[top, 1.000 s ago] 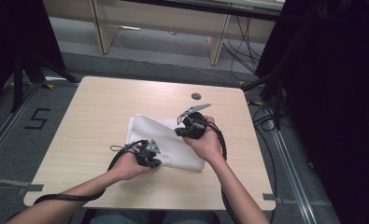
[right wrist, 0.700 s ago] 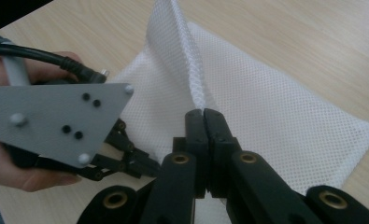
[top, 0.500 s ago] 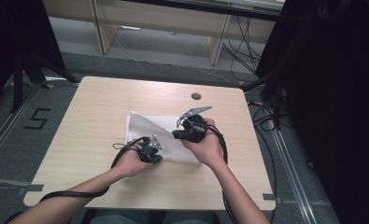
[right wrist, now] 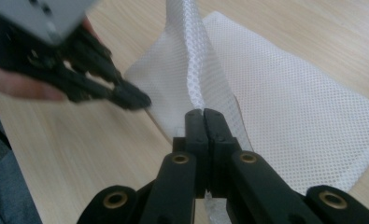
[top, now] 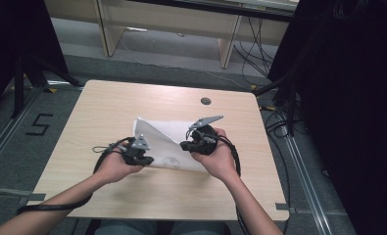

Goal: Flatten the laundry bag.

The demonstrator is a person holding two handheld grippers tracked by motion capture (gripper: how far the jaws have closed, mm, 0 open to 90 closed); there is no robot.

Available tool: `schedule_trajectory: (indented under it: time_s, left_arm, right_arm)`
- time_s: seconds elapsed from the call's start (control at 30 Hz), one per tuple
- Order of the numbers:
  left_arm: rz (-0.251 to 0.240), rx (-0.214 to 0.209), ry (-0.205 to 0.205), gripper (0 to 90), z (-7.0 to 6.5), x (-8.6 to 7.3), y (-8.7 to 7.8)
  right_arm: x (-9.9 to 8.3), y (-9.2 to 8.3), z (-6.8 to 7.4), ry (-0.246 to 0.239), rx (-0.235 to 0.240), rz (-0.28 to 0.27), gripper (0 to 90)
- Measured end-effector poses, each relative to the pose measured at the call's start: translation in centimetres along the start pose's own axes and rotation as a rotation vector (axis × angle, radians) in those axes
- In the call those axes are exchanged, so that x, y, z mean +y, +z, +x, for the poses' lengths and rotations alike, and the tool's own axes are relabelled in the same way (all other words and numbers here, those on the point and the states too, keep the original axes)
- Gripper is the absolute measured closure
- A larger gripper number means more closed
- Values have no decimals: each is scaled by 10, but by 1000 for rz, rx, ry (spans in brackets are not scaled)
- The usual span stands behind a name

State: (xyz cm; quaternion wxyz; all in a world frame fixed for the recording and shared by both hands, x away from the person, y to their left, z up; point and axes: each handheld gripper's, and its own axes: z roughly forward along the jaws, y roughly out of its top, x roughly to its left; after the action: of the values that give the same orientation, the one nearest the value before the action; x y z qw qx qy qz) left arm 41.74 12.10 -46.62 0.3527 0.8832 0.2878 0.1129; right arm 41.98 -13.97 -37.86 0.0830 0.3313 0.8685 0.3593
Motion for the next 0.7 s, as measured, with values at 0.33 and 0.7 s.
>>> schedule_trajectory:
  time_s: [0.33,0.7]
  left_arm:
    - [-26,116,-90,867,40,-36,-54]
    - [-55,149,-132,843,54,-43,-67]
  right_arm:
    - [-15,-3,15,-10,31,9,900]
    - [-34,-5,27,-25,71,32,900]
